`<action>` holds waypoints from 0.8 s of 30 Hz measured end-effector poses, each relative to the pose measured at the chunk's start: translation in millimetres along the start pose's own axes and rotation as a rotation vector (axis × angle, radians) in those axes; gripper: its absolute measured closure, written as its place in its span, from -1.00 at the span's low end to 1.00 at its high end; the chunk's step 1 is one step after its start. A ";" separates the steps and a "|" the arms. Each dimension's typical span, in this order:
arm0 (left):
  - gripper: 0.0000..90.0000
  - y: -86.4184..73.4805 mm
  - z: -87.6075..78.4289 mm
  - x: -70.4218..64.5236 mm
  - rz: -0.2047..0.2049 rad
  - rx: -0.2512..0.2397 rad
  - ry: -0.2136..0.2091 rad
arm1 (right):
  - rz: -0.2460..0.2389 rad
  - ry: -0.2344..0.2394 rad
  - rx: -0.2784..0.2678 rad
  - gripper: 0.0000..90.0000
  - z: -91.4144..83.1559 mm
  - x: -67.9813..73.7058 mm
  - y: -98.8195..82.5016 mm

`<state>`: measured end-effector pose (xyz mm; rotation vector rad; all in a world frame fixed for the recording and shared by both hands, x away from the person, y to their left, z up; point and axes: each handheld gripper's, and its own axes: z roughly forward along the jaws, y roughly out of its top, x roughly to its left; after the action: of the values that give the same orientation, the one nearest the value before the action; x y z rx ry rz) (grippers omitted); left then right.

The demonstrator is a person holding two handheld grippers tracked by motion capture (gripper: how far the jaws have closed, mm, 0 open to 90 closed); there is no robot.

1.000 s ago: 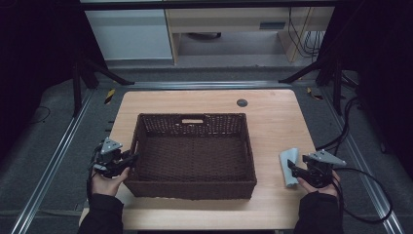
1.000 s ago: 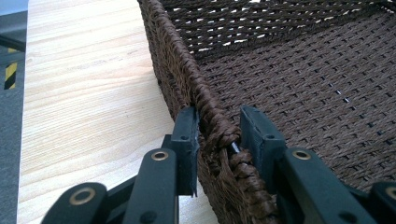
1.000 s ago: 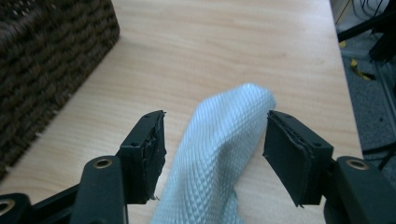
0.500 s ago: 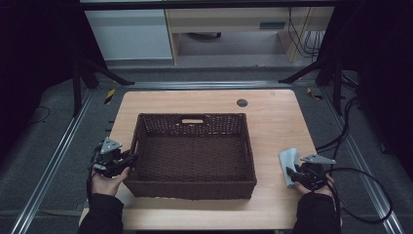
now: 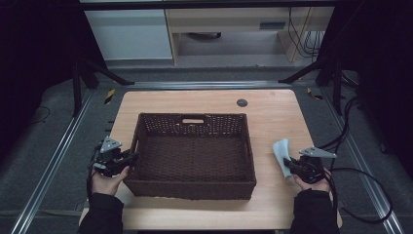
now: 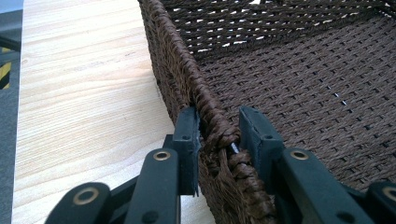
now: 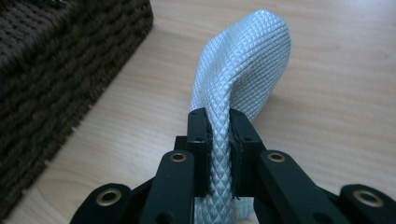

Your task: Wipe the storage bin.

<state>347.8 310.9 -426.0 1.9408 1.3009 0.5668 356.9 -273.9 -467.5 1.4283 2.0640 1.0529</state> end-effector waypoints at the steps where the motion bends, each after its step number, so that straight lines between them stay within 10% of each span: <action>1: 0.52 0.1 0.0 0.0 0.002 0.002 0.000 | -0.003 0.008 -0.006 0.80 1.5 1.7 2.9; 24: 0.52 0.1 1.1 1.3 -0.002 -0.003 -0.007 | -0.090 0.068 -0.097 0.80 51.2 34.4 67.8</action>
<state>349.1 311.7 -426.6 1.9372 1.2967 0.5602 420.3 -211.8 -444.4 1.2573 2.0737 1.1626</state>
